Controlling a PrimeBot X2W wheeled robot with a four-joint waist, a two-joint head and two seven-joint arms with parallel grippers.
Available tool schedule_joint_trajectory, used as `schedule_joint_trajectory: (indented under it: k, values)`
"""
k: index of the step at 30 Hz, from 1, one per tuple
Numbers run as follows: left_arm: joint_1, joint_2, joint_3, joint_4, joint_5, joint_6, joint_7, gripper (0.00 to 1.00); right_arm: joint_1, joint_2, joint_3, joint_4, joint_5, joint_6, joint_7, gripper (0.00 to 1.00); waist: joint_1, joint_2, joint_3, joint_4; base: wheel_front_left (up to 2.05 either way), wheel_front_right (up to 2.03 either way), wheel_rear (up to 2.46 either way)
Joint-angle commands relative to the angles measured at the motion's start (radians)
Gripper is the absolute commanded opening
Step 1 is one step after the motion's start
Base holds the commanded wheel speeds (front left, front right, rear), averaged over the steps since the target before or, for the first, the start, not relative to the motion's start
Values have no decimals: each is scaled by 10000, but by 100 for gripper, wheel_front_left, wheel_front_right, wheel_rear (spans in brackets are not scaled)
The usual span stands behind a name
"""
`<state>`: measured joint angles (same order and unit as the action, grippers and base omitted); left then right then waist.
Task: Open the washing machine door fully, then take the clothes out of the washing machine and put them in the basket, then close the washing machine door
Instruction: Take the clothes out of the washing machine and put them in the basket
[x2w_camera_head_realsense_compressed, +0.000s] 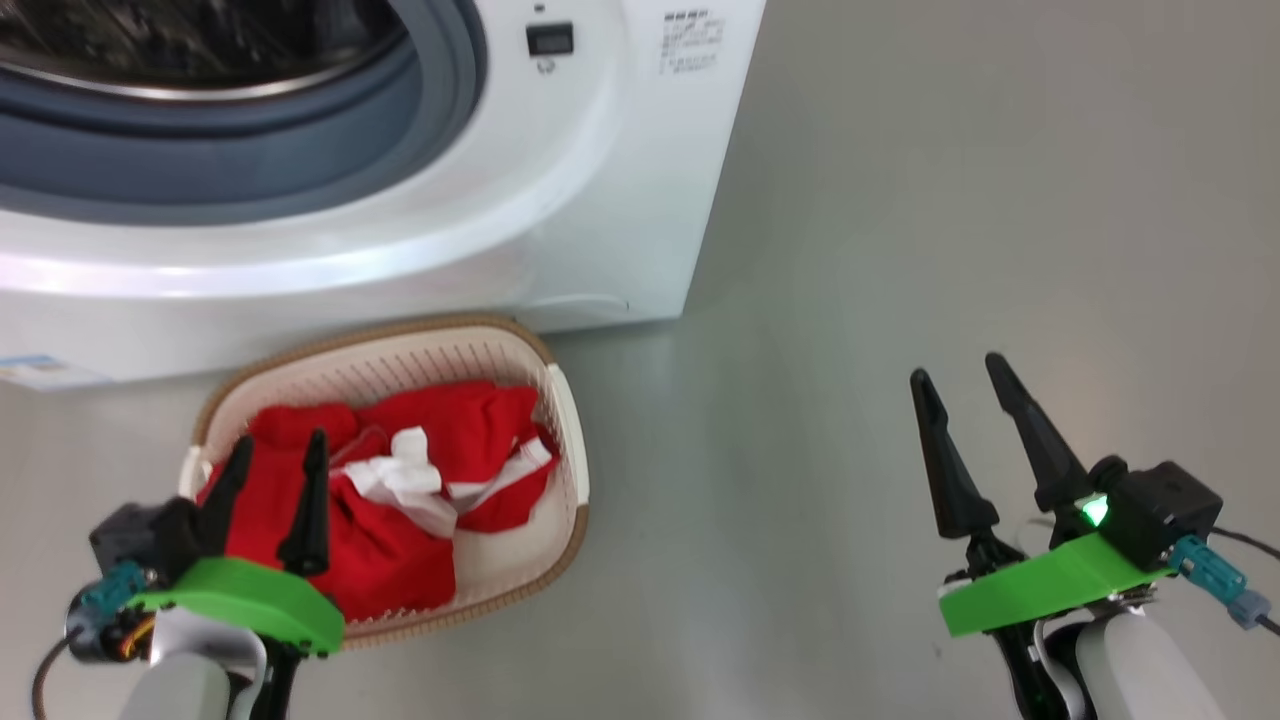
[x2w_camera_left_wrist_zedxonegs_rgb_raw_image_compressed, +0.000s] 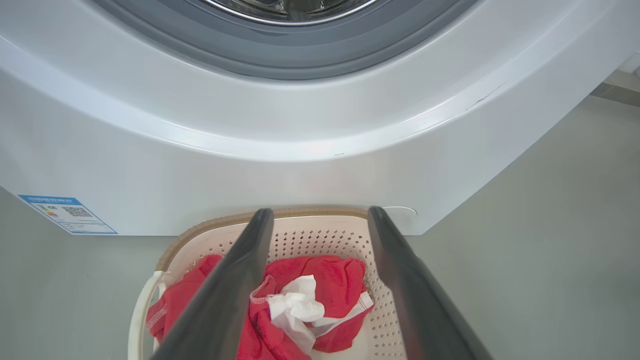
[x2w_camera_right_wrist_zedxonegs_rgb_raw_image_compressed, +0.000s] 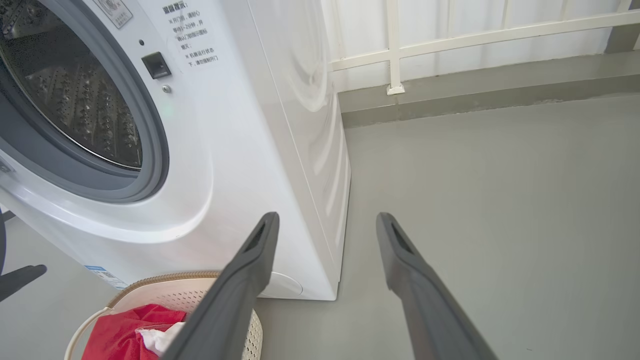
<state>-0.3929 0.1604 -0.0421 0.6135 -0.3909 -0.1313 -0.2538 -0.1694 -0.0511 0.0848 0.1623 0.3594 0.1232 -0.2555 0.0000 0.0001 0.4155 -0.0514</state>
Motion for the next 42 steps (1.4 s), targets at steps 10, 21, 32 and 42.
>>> schedule_joint_trajectory:
  k: [10, 21, 32, 42]
  values:
    - [1593, 55, 783, -1761, 513, 6, -80, 100, 944, 9, 165, 36, -125, 75, -63, 100, 0, -1, -2076, 44, 0, 0, 0]
    - [3235, -235, 1197, -3446, 1233, 6, -80, 100, 1904, 9, -61, 97, -175, 75, -63, 100, 0, -1, -3124, 48, 0, 0, 0]
    - [4678, -687, 1664, -4525, 1577, 6, -80, 100, 2667, 9, -352, 34, -101, 75, -63, 100, 0, -1, -3596, -50, 0, 0, 0]
    - [4903, -883, 1758, -4608, 1644, 6, -80, 100, 2721, 9, -393, 33, -110, 75, -63, 100, 0, -1, -3693, -93, 0, 0, 0]
